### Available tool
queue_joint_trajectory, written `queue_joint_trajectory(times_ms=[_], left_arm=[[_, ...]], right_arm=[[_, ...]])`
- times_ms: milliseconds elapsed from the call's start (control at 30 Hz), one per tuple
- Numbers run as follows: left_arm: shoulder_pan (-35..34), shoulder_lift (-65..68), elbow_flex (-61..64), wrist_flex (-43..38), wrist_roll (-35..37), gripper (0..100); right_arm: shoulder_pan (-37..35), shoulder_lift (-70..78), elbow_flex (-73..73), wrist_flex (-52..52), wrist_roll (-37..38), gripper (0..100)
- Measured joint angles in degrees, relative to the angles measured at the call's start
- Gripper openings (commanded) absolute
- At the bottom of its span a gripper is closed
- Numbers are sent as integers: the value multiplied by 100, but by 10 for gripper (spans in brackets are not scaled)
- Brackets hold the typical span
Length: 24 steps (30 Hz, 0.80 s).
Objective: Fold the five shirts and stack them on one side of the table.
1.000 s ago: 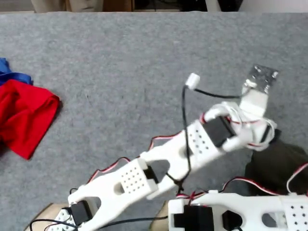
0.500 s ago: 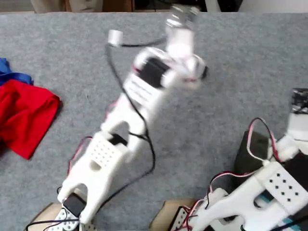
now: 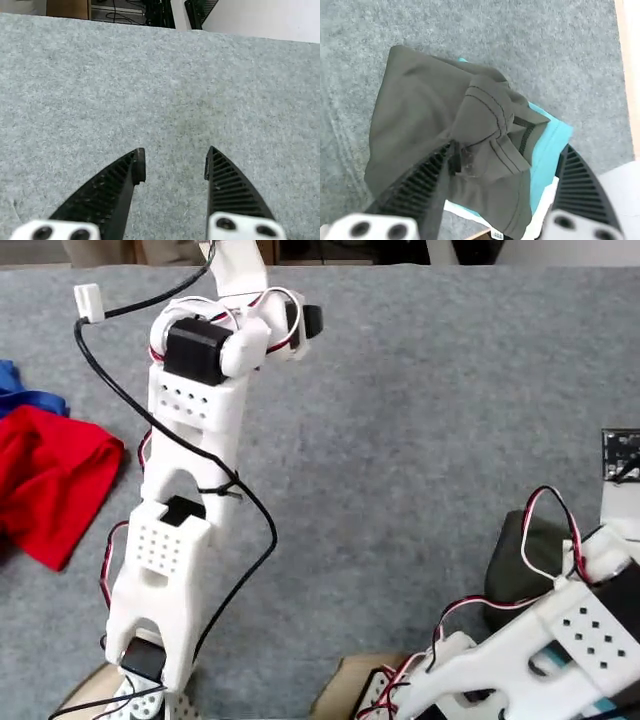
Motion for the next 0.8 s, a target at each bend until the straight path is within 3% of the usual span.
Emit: queue_joint_trajectory(times_ms=[433, 633, 800], left_arm=[[-519, 0, 422, 0, -9, 202], [-1081, -273, 580, 0, -9, 202], [-1530, -659, 1196, 0, -149, 203]], right_arm=[[9, -26, -2268, 1292, -141, 310], [9, -53, -2057, 1477, -141, 310], [-185, -18, -879, 1424, -141, 308]])
